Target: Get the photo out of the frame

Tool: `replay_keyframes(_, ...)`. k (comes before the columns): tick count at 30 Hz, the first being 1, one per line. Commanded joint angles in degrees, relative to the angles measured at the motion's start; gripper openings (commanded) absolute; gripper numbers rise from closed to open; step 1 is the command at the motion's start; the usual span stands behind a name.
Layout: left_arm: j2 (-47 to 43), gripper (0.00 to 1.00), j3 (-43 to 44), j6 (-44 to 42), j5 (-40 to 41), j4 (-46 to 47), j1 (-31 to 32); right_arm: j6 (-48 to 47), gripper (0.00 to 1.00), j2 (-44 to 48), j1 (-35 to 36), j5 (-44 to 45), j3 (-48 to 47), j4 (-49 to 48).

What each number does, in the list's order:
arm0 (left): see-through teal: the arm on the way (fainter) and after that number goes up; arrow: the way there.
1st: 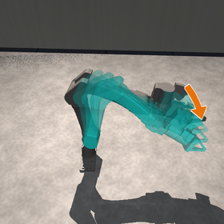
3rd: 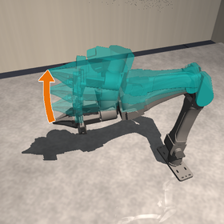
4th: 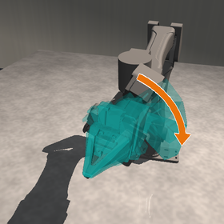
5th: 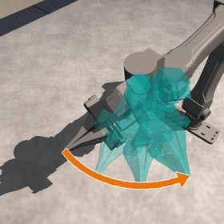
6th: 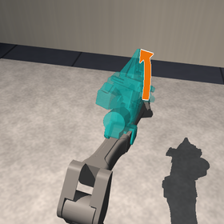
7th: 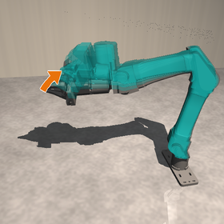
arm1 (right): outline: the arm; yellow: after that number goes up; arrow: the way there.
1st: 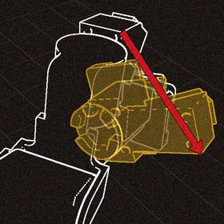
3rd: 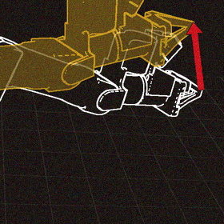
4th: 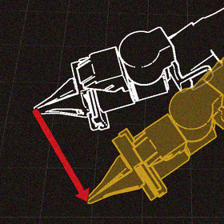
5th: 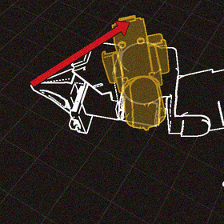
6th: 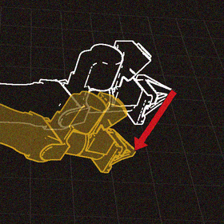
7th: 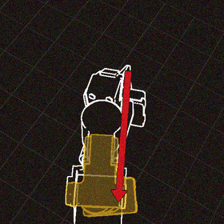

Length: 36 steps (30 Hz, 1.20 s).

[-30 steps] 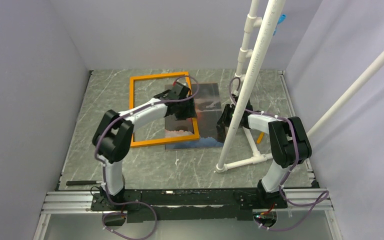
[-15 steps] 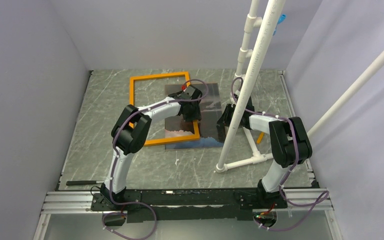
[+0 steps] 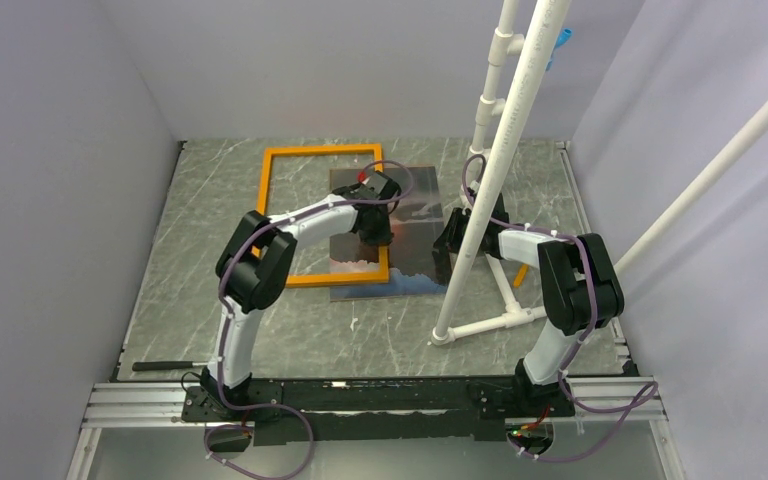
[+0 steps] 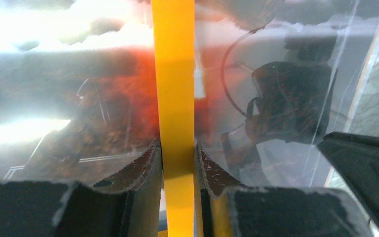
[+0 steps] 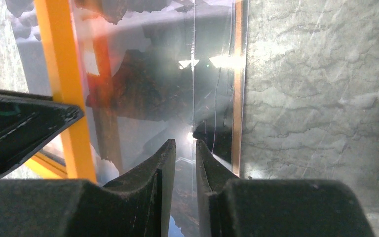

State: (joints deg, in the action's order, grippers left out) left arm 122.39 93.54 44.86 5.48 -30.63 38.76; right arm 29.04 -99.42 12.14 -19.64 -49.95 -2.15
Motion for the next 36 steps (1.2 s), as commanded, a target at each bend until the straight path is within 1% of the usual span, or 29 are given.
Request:
replay_keyframes(1,-9.8,0.00,-3.8,-2.9,2.5,-2.3,-2.5,0.0,0.23,-0.3,-0.3,-0.5,0.1,-2.4)
replay_keyframes(12,-24.0,0.00,-20.3,-4.6,1.1,0.5,-11.1,-0.3,0.23,-0.4,-0.3,-0.4,0.0,-2.2)
replay_keyframes(16,-27.2,0.00,-25.4,-8.5,-1.7,2.8,-15.5,-0.4,0.23,-0.3,-0.3,-0.1,0.0,-2.1)
replay_keyframes(19,-28.0,0.00,-27.4,-13.7,-3.4,3.6,-18.3,-0.5,0.23,-0.3,-0.3,-0.1,0.0,-2.1)
replay_keyframes(21,-28.2,0.00,-28.3,-17.5,-4.7,4.5,-19.3,-0.5,0.23,-0.3,-0.3,-0.2,0.1,-2.2)
replay_keyframes(24,-27.8,0.00,-28.7,-20.9,-4.9,4.4,-20.1,-0.7,0.23,-0.2,-0.3,-0.8,0.3,-2.5)
replay_keyframes(29,-26.6,0.00,-29.7,-23.5,-5.6,5.3,-20.4,-1.3,0.25,0.5,-0.3,-1.5,0.8,-3.5)
replay_keyframes(33,-25.3,0.00,-29.8,-22.5,-5.7,4.3,-20.8,-1.9,0.27,1.5,-0.2,-1.8,0.9,-3.5)
replay_keyframes(34,-25.1,0.03,-29.9,-22.2,-5.9,4.6,-21.1,-2.1,0.28,1.9,-0.2,-1.7,0.7,-3.2)
replay_keyframes(36,-25.3,0.15,-31.0,-21.5,-6.8,5.5,-21.5,-2.5,0.30,3.0,-0.1,-1.3,0.2,-2.2)
